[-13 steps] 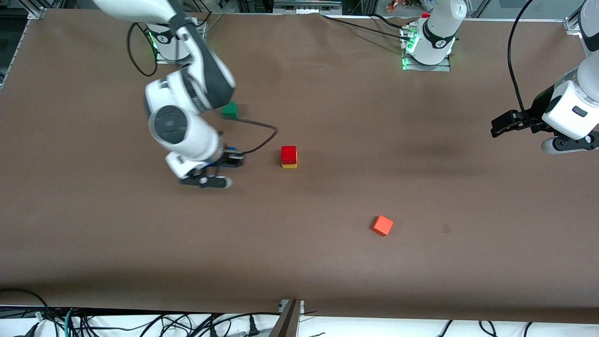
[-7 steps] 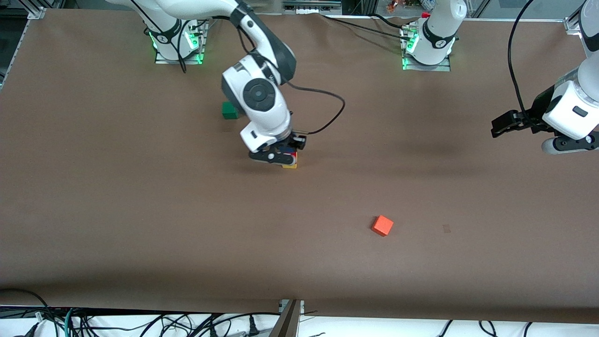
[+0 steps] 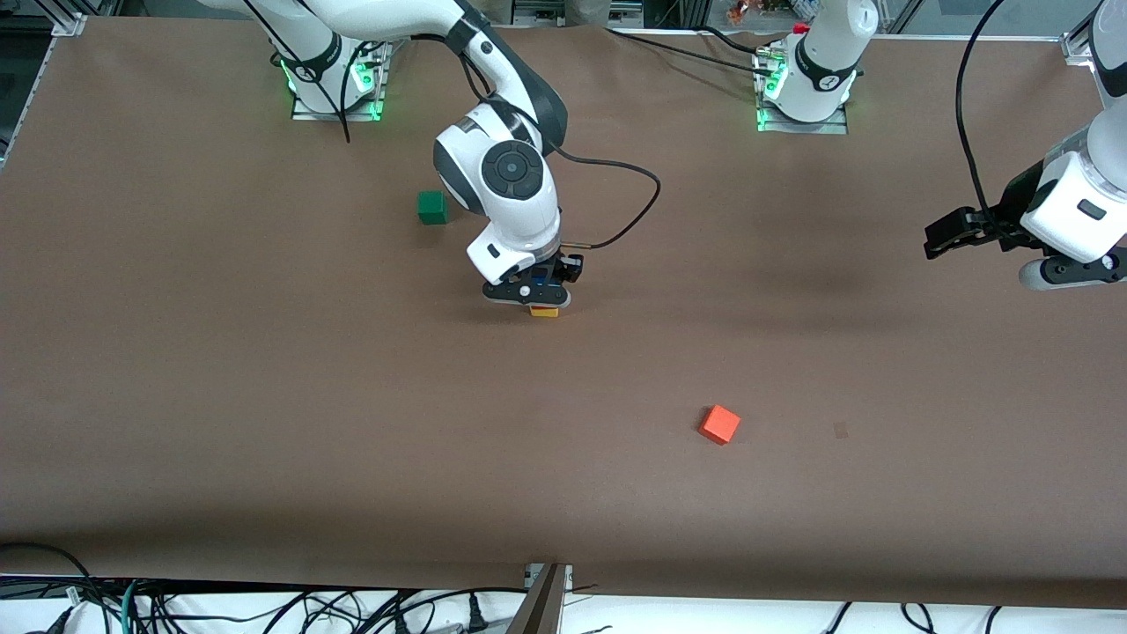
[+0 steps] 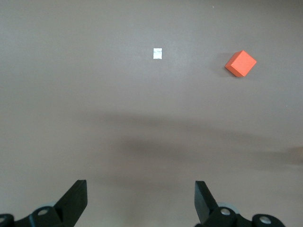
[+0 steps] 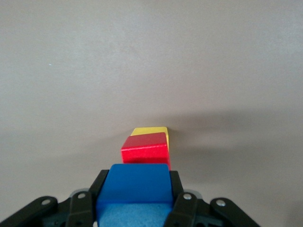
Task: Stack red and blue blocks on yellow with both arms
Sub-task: 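Lower the blue cube onto the red cube and open the right gripper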
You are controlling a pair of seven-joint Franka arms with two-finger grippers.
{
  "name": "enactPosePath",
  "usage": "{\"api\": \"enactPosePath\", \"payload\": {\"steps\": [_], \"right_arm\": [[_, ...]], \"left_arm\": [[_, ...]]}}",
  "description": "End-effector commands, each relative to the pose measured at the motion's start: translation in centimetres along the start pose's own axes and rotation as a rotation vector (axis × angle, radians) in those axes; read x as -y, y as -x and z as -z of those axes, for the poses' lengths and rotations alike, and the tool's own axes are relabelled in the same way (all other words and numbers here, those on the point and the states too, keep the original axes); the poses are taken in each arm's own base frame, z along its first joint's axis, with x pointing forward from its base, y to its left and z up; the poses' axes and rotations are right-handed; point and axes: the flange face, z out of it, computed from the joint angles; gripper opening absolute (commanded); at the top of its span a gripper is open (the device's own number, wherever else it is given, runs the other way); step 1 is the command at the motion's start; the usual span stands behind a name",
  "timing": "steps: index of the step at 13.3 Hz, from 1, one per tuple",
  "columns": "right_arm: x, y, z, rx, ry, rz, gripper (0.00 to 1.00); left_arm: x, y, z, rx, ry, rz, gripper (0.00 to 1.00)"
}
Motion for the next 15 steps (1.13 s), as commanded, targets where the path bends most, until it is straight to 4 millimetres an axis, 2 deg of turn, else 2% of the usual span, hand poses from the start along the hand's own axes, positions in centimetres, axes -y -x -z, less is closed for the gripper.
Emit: {"api": "enactPosePath", "payload": {"steps": [1, 9, 15], "right_arm": [[0.5, 0.0, -1.0, -0.011, 0.025, 0.012, 0.35], [0.5, -0.2, -2.7, -0.019, 0.027, 0.015, 0.36], [0.6, -0.4, -2.4, -0.021, 0.019, 0.013, 0.36]], "left_arm": [[0.2, -0.4, 0.4, -0.003, 0.025, -0.017, 1.00], [0.1, -0.4, 0.4, -0.003, 0.024, -0.017, 1.00], [0.1, -0.4, 0.5, -0.005, 0.026, -0.017, 1.00]]}}
